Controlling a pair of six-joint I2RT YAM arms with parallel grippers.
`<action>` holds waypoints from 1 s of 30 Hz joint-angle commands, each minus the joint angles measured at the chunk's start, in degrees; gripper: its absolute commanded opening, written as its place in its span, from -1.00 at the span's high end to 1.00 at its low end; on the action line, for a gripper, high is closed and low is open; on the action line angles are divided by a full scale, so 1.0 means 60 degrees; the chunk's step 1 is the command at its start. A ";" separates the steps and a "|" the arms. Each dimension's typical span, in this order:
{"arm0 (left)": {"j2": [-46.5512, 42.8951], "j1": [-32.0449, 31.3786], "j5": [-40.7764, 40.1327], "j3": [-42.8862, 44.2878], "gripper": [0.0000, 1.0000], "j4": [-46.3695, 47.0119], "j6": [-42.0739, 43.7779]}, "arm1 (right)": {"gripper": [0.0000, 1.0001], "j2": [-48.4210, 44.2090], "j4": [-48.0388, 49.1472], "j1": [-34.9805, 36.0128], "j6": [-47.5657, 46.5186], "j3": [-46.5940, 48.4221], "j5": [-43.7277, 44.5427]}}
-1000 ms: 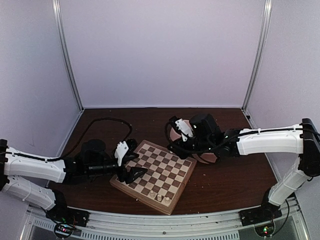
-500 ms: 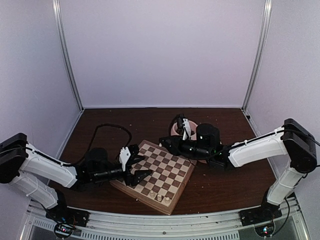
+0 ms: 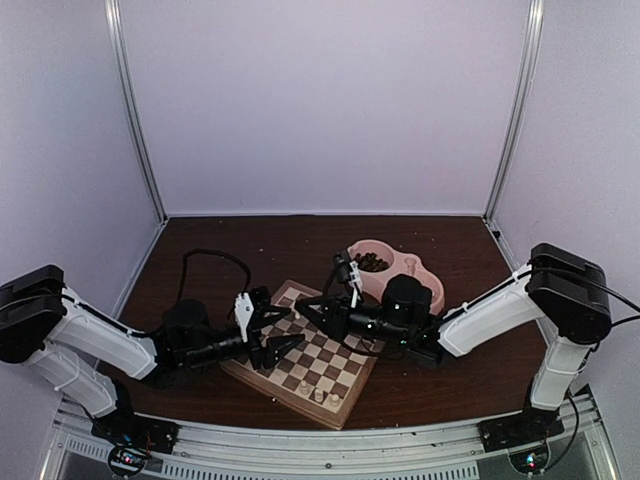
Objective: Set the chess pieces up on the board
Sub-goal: Pick up the pawn from the chessboard, then pass from the right arm to the left
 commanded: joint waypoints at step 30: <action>-0.1034 0.1009 0.4123 0.0435 0.05 -0.0434 -0.2124 | 0.92 -0.1241 0.0048 0.0280 -0.1961 -0.0194 -0.1431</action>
